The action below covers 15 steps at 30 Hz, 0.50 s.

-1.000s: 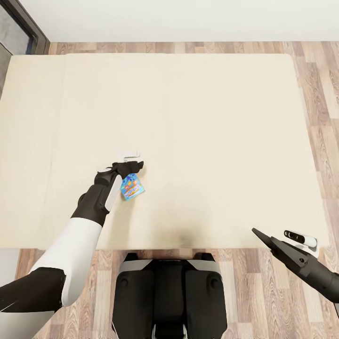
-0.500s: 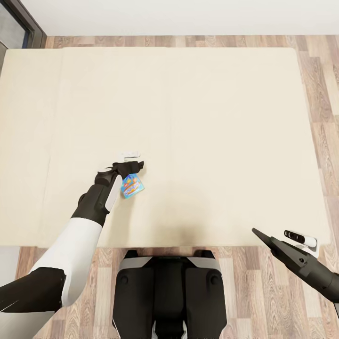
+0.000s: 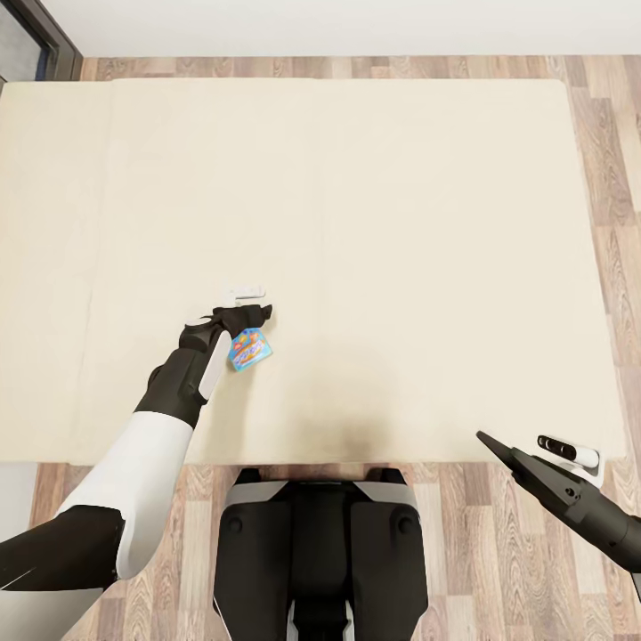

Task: Put all the toys in the child's room - the three board games (two on the bed and one on the table), the two jigsaw puzzles on the table, and the tennis ball on the table - inside the toy box on the table in the child's room.

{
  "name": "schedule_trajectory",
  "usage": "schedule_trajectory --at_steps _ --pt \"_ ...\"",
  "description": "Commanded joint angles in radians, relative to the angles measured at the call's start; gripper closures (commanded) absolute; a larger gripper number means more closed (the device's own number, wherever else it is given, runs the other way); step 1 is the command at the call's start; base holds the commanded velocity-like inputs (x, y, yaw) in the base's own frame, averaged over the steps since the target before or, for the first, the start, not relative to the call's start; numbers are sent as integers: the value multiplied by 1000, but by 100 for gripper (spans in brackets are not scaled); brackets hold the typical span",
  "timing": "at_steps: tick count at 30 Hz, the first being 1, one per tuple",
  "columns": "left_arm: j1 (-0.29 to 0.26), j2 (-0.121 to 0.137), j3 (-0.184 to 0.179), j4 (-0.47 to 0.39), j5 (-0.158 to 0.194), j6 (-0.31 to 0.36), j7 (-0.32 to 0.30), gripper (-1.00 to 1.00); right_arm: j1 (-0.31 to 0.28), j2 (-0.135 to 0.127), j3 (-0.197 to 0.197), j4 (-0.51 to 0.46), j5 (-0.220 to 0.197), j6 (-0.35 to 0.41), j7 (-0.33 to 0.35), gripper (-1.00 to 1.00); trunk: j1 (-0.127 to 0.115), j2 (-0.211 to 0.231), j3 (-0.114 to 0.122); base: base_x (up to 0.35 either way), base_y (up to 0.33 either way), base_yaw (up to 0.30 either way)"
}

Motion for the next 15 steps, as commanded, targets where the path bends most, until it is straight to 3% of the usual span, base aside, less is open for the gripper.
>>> schedule_trajectory --at_steps 1,15 --pt "0 0 -1 -1 10 5 5 -100 0 0 0 0 -3 8 1 -100 1 -2 -1 0 0 0" --pt "0 1 -1 0 10 5 5 -100 0 0 0 0 -3 7 1 -100 1 -2 -3 0 0 0"
